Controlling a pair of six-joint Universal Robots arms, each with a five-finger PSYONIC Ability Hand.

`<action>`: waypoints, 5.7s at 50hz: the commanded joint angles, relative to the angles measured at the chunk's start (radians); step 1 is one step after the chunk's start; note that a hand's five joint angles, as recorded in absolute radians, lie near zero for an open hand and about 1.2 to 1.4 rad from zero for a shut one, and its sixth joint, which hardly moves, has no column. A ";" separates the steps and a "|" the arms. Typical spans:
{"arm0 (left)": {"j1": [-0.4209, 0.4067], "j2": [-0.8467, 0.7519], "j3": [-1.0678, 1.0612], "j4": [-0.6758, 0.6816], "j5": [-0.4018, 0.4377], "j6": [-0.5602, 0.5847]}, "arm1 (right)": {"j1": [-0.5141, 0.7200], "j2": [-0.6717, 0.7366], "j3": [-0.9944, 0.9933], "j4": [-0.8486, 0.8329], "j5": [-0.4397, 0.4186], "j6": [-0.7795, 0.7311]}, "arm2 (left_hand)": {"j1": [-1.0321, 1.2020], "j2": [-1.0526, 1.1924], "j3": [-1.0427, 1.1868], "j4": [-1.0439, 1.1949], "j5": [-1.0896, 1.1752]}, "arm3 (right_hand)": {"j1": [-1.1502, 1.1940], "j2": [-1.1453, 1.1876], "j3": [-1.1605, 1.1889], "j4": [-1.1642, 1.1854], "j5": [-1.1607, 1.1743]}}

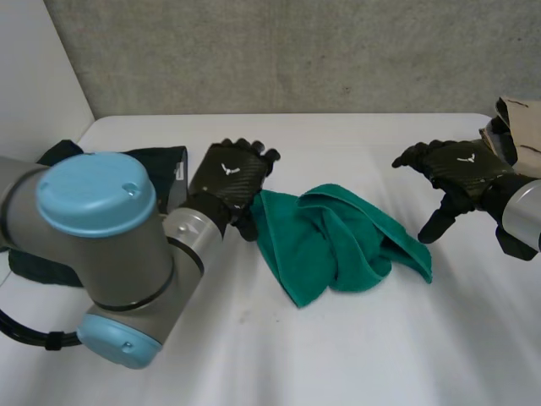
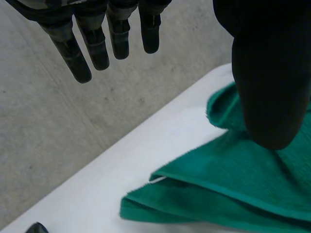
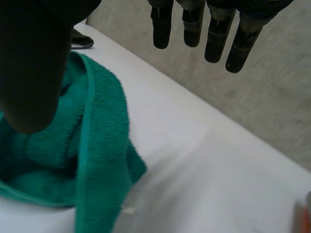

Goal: Fold the laundry.

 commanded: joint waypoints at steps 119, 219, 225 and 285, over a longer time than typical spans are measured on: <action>0.138 0.486 -0.109 0.192 0.019 -0.151 | 0.074 0.105 -0.268 -0.474 0.261 0.219 | 1.163 1.147 1.143 1.146 1.156 | 1.195 1.178 1.187 1.164 1.160; 0.187 0.143 0.140 0.204 -0.113 0.226 | 0.591 0.417 -0.144 -0.230 0.054 0.189 | 1.163 1.147 1.143 1.146 1.156 | 0.272 0.255 0.264 0.241 0.237; 0.189 0.146 0.134 0.204 -0.112 0.226 | 0.636 0.484 -0.205 -0.337 0.077 0.193 | 1.163 1.147 1.143 1.146 1.156 | 0.280 0.263 0.273 0.250 0.245; 0.121 -0.007 0.113 -0.276 -0.103 0.237 | 0.228 0.214 -0.340 0.205 0.258 -0.215 | 1.163 1.147 1.143 1.146 1.156 | 1.195 1.178 1.187 1.164 1.160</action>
